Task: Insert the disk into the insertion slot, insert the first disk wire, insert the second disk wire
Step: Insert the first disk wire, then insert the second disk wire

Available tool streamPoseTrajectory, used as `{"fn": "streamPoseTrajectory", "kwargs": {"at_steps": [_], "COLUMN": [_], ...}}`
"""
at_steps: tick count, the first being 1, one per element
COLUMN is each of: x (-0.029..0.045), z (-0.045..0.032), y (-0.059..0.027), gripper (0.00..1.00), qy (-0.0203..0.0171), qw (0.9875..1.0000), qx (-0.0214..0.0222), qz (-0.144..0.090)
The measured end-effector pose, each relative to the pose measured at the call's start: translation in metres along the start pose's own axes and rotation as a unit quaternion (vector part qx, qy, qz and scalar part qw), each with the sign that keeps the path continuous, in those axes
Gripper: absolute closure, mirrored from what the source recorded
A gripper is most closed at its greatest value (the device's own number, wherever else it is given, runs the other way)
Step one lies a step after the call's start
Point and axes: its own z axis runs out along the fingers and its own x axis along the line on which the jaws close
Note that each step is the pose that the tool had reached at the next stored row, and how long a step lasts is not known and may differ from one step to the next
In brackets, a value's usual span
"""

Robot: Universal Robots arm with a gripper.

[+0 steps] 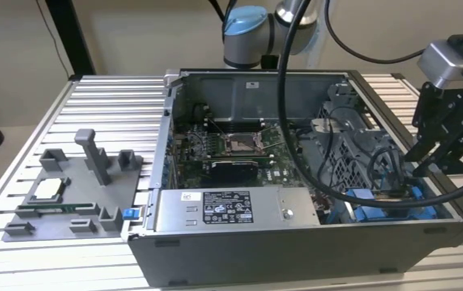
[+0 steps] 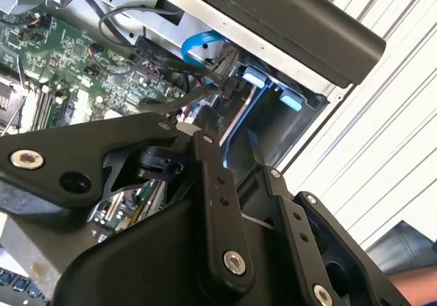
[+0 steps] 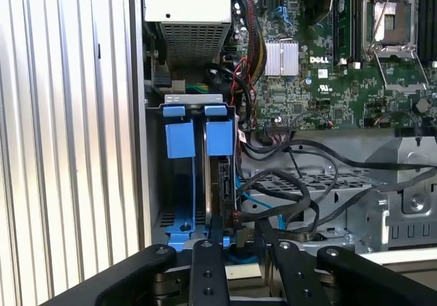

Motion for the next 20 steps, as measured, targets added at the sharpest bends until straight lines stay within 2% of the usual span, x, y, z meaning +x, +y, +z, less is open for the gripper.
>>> {"fn": "streamPoseTrajectory", "kwargs": {"at_steps": [2,5,7,10,12,20], "x": [-0.0001,-0.0004,-0.0006,-0.0002,0.0007,0.0023], "z": [0.0002,0.0002,0.0008,0.003,0.0051,0.0171], "y": [-0.0026,-0.0092,-0.0129,-0.0162,-0.0182,-0.0249], "gripper": [1.0,1.0,1.0,1.0,1.0,1.0], "qy": [-0.0001,0.0,-0.0025,-0.0063,-0.0075,-0.0078], "qw": [1.0,0.9999,0.9999,0.9999,0.9998,0.9997], "qx": [-0.0028,-0.0108,-0.0134,-0.0156,-0.0171,-0.0217], "qz": [0.0,0.001,0.002,0.002,0.002,0.003]}}
